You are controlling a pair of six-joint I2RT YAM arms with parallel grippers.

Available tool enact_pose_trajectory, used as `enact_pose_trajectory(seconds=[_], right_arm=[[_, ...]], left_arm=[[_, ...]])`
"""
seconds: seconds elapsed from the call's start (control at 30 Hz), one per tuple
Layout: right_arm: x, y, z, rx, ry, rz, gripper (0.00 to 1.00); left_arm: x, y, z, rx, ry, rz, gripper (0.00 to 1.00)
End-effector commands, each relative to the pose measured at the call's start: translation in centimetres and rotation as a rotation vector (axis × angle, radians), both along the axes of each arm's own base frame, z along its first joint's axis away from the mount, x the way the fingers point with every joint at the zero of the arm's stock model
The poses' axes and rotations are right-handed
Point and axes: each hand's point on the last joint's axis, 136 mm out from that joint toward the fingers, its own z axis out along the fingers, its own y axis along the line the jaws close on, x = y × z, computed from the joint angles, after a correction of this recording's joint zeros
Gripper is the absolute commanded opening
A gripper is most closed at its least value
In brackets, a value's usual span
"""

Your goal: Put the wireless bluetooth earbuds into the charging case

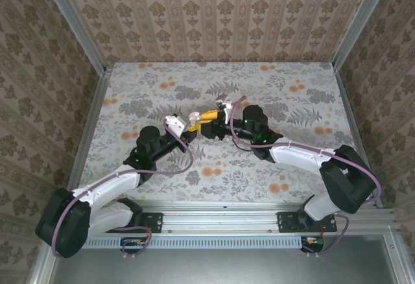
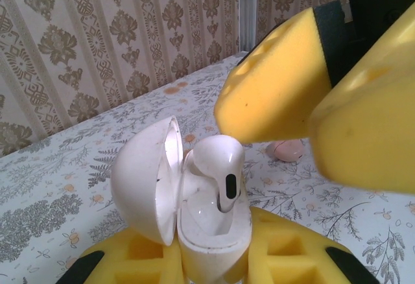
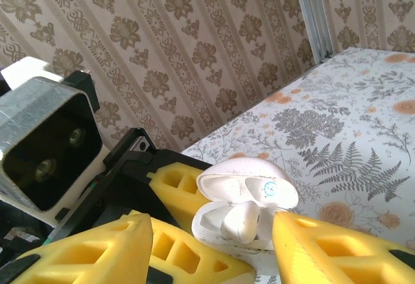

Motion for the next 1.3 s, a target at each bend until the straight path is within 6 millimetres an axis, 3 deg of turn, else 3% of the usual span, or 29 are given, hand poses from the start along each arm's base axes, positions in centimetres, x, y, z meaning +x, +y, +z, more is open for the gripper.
enact_pose_trajectory(seconds=[0.0, 0.37, 0.6, 0.87, 1.1, 1.27], right_arm=[[-0.1, -1.0, 2.2, 0.028, -0.033, -0.037, 0.53], [-1.1, -3.7, 3.0, 0.018, -0.018, -0.105, 0.56], [-2.1, -5.6, 3.0, -0.005, 0.095, -0.155, 0.61], [-3.5, -5.3, 3.2, -0.022, 0.238, -0.101, 0.59], [-3.4, -5.1, 2.5, -0.025, 0.495, -0.132, 0.53], [-3.7, -5.5, 2.7, 0.003, 0.575, -0.159, 0.5]], left_arm=[[0.2, 0.0, 3.2, -0.038, -0.09, -0.002, 0.05], [-0.3, -0.2, 2.2, 0.014, -0.12, -0.035, 0.05], [-0.5, -0.5, 1.5, 0.067, -0.139, -0.063, 0.05], [-1.4, -1.4, 1.6, 0.076, -0.191, -0.146, 0.05], [-2.0, -1.9, 1.6, 0.087, -0.198, -0.194, 0.05], [-2.2, -2.0, 1.6, 0.093, -0.206, -0.204, 0.05]])
